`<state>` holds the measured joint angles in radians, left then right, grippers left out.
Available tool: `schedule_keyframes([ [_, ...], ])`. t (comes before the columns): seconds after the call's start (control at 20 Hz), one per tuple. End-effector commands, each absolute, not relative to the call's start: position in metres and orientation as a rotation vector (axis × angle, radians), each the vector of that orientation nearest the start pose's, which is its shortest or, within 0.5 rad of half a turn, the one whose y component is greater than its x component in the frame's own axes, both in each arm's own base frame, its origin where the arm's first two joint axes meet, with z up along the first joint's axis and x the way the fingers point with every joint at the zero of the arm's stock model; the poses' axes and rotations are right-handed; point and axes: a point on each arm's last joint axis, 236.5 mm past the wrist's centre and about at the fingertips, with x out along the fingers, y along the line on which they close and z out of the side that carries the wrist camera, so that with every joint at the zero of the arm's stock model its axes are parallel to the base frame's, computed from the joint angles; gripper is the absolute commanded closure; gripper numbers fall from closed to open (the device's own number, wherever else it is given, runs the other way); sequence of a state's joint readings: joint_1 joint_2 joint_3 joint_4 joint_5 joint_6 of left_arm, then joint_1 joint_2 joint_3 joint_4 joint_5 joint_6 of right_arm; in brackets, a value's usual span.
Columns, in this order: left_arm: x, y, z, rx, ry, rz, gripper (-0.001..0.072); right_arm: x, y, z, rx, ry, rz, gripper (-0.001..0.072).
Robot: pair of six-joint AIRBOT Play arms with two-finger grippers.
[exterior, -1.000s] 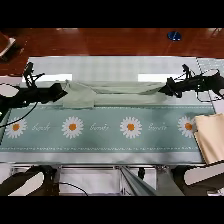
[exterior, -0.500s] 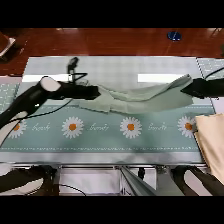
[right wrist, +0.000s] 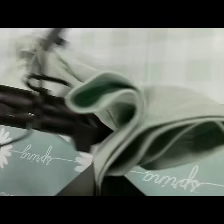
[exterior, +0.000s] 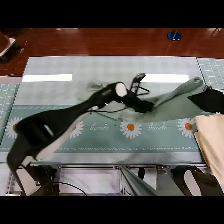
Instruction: Fold the shirts.
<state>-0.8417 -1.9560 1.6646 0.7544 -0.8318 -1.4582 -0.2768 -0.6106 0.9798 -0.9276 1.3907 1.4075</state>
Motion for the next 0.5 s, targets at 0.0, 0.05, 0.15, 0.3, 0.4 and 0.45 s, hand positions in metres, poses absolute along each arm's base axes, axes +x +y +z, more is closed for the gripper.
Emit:
schedule_keyframes([
  [0.0,0.233,-0.566,-0.067,-0.17,1.415,-1.126,0.0691,0.257,0.085,0.177,0.405,0.875,0.384,0.069],
  [0.05,0.235,-0.565,-0.066,-0.163,1.408,-1.134,0.0691,0.258,0.086,0.174,0.406,0.886,0.39,0.069],
  [0.15,0.264,-0.546,-0.06,-0.193,1.421,-1.096,0.0691,0.262,0.085,0.17,0.416,0.901,0.387,0.069],
  [0.3,0.337,-0.476,-0.036,-0.277,1.444,-1.001,0.0691,0.271,0.091,0.169,0.463,0.911,0.415,0.069],
  [0.4,0.394,-0.413,-0.008,-0.332,1.394,-0.912,0.0691,0.28,0.103,0.173,0.511,0.898,0.48,0.069],
  [0.45,0.418,-0.379,0.007,-0.343,1.359,-0.861,0.0691,0.284,0.111,0.174,0.521,0.895,0.518,0.069],
])
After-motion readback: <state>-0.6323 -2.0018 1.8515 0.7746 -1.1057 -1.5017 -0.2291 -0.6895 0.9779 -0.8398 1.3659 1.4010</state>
